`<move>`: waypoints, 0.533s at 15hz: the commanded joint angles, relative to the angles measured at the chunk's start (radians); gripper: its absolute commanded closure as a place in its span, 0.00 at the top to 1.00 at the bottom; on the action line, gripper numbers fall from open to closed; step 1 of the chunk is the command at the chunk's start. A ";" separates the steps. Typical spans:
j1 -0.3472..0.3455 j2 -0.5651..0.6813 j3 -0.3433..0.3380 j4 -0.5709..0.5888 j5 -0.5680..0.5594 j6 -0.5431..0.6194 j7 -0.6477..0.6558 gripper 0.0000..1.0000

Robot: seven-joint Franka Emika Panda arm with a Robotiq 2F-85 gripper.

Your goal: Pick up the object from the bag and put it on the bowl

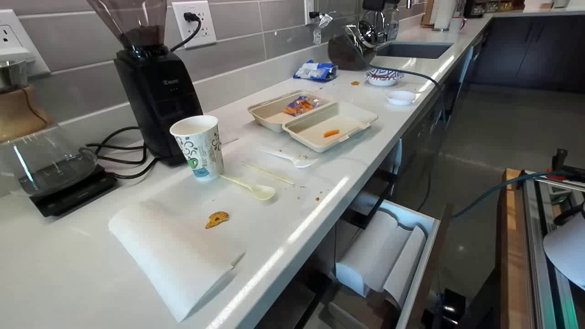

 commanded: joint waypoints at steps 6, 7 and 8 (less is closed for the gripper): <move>0.004 0.001 -0.003 0.003 -0.003 -0.003 0.002 1.00; -0.022 0.032 0.006 -0.002 -0.018 0.013 0.035 1.00; -0.036 0.056 0.000 -0.012 -0.025 0.037 0.040 1.00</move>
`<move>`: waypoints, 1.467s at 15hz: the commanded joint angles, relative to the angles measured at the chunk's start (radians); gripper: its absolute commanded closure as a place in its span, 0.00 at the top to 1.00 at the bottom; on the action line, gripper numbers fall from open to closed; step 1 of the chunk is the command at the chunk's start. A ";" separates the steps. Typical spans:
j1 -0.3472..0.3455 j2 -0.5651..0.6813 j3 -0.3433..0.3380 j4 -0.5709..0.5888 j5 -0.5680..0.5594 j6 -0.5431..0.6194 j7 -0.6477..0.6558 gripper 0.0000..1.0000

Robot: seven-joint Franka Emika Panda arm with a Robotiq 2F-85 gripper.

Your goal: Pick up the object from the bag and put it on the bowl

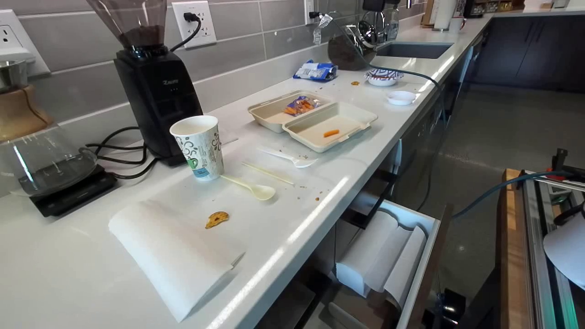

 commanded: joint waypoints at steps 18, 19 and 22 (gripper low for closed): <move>-0.137 0.429 -0.064 -0.018 -0.105 0.437 0.042 1.00; -0.137 0.429 -0.064 -0.018 -0.105 0.437 0.042 1.00; -0.159 0.470 -0.080 0.002 -0.128 0.476 0.035 1.00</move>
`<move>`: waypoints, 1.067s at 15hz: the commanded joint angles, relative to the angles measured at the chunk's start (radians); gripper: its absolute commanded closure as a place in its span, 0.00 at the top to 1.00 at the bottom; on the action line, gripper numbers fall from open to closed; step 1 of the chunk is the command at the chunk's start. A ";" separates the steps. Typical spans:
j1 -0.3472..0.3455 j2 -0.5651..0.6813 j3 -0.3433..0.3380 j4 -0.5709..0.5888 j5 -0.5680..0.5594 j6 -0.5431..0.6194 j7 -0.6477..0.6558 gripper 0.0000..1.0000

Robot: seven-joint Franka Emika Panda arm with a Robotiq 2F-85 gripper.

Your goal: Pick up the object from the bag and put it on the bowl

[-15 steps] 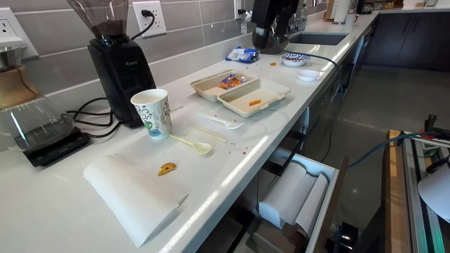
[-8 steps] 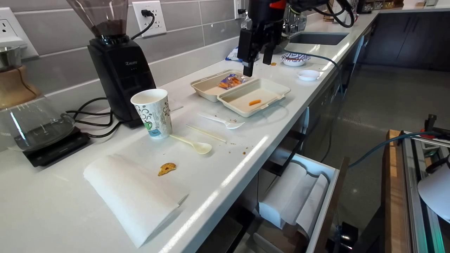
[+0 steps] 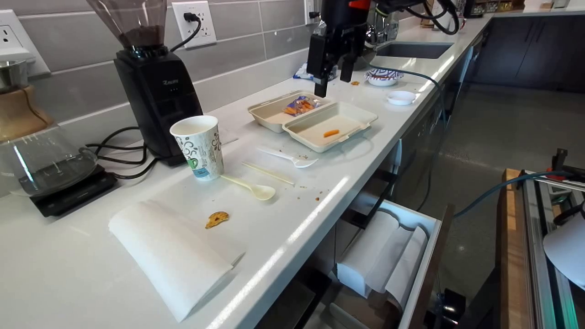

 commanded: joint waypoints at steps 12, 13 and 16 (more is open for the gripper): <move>-0.022 0.271 -0.159 0.117 -0.029 0.273 -0.196 0.50; -0.022 0.288 -0.162 0.125 -0.030 0.290 -0.201 0.42; -0.027 0.343 -0.171 0.149 -0.049 0.347 -0.217 0.19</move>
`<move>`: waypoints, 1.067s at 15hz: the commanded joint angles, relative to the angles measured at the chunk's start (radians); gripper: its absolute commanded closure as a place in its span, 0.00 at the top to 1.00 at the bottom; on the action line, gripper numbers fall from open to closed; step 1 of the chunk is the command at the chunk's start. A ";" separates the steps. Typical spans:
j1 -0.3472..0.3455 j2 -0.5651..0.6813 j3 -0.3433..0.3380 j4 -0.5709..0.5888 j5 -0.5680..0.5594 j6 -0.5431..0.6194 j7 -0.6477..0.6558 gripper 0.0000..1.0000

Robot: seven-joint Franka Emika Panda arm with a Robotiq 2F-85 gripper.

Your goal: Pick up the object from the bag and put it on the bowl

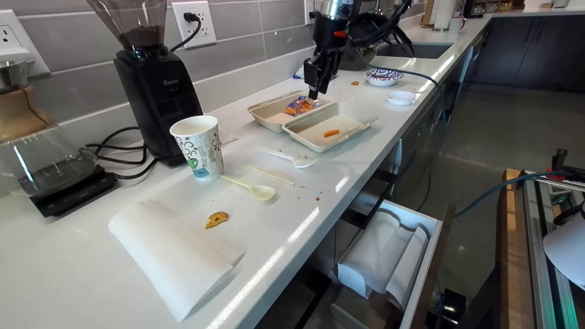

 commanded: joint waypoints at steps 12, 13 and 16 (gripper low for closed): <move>-0.025 0.235 -0.062 0.161 -0.097 0.126 -0.058 0.00; -0.026 0.244 -0.061 0.167 -0.090 0.126 -0.065 0.00; -0.031 0.270 -0.057 0.184 -0.077 0.133 -0.081 0.00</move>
